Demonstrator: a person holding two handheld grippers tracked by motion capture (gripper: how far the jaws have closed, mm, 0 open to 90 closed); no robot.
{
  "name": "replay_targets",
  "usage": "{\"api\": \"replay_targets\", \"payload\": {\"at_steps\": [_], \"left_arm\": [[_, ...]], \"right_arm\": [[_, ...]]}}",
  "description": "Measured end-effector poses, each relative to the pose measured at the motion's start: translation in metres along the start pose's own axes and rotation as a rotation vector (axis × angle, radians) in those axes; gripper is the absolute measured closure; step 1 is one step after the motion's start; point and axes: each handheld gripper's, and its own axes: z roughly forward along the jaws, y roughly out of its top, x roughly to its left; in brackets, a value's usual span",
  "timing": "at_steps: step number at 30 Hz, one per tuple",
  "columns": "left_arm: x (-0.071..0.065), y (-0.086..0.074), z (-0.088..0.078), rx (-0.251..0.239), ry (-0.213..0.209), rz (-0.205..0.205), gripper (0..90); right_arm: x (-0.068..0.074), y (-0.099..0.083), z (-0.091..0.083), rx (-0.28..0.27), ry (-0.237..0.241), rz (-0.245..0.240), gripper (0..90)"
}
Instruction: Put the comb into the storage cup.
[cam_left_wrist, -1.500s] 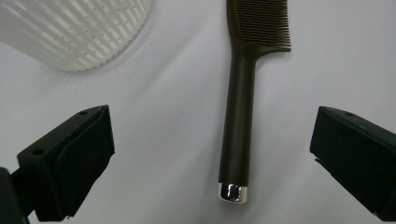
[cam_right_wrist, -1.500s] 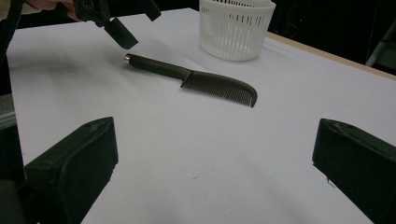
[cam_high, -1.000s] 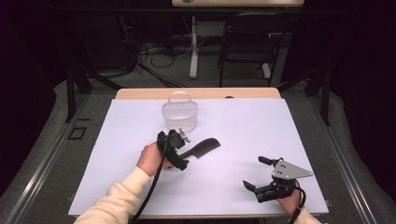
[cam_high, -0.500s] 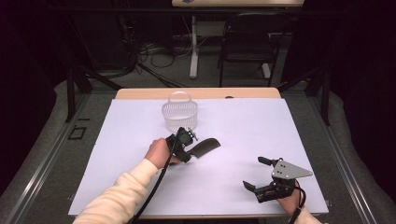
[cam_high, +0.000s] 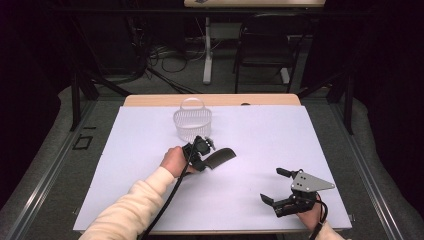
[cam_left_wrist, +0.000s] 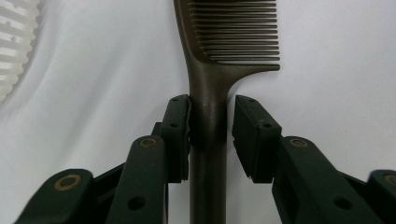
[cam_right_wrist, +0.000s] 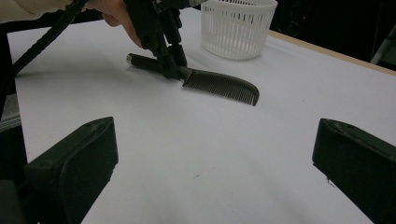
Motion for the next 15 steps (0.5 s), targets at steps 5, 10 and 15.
{"api": "replay_targets", "payload": {"at_steps": [5, 10, 15], "left_arm": [[0.0017, -0.0002, 0.0001, 0.0, -0.02, -0.014, 68.4], [0.0017, 0.0002, 0.0004, 0.0, -0.023, -0.02, 71.6], [0.0026, -0.0007, -0.0003, -0.01, -0.031, -0.026, 72.0]], "right_arm": [[-0.0001, -0.0001, 0.0004, 0.003, 0.003, -0.001, 0.0], [0.0006, -0.0001, 0.0009, 0.004, 0.003, -0.001, 0.0], [0.0006, -0.0002, 0.001, 0.008, 0.004, 0.001, 0.0]]}}
